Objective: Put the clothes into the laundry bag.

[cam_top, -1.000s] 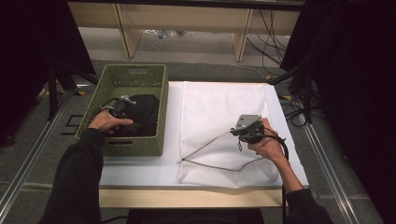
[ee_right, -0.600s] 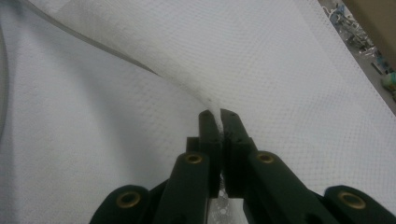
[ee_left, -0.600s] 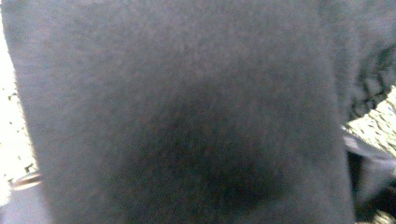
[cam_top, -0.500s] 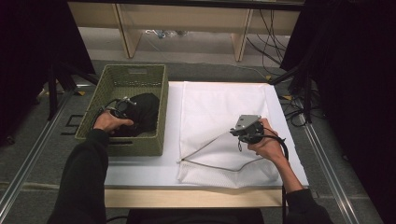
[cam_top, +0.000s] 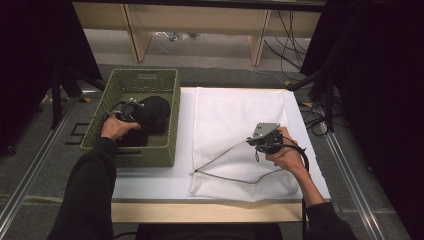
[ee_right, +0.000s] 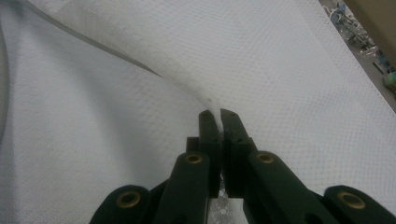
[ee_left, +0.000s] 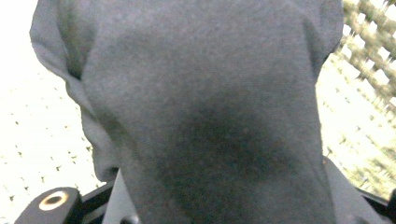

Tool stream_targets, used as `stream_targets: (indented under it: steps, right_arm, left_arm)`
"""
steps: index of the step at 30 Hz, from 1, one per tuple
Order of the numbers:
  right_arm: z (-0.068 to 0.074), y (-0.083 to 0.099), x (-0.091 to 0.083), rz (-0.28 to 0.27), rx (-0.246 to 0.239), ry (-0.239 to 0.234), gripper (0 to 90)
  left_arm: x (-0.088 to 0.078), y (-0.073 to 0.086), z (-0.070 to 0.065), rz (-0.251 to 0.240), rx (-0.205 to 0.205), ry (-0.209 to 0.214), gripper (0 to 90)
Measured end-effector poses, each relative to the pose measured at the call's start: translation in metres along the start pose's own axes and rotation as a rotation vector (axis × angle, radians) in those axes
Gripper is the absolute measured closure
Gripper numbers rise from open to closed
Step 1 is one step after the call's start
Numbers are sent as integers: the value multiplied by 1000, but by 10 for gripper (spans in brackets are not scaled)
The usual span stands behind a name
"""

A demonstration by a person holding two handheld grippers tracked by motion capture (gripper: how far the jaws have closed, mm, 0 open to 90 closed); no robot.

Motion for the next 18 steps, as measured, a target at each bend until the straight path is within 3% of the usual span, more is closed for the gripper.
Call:
stream_targets:
  steps: [2, 3, 6, 8, 11, 14, 15, 18]
  right_arm:
    - [2, 0, 0, 12, 32, -4, 894]
    - [1, 0, 0, 4, 1, -6, 894]
    - [1, 0, 1, 6, -6, -11, 894]
    - [1, 0, 0, 7, 6, -9, 894]
    - [0, 0, 0, 3, -2, -2, 894]
    - [0, 0, -1, 4, 3, 2, 894]
    - [-1, -1, 0, -5, -23, -2, 894]
    - [0, 0, -1, 1, -1, -3, 894]
  left_arm:
    - [-6, -4, 3, -35, -16, 3, 575]
    - [-10, -5, 4, -36, -25, 3, 575]
    - [-23, -15, 8, -70, -43, -11, 574]
    - [-35, -23, 9, -108, -71, 8, 574]
    - [-49, -33, 9, -143, -92, 2, 573]
    - [-64, -41, 9, -152, -87, -4, 572]
    - [-70, -44, 9, -155, -85, -3, 572]
    - [-84, -50, 8, -163, -82, -8, 572]
Point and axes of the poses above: each handheld gripper's, and its own axes: x roughly forward along the jaws, y roughly out of its underside, z roughly to its left, the point moved 5 cm from there along x, roughly forward along the jaws, and after that the axes turned 3 degrees about -x, right-handed, at the moved point
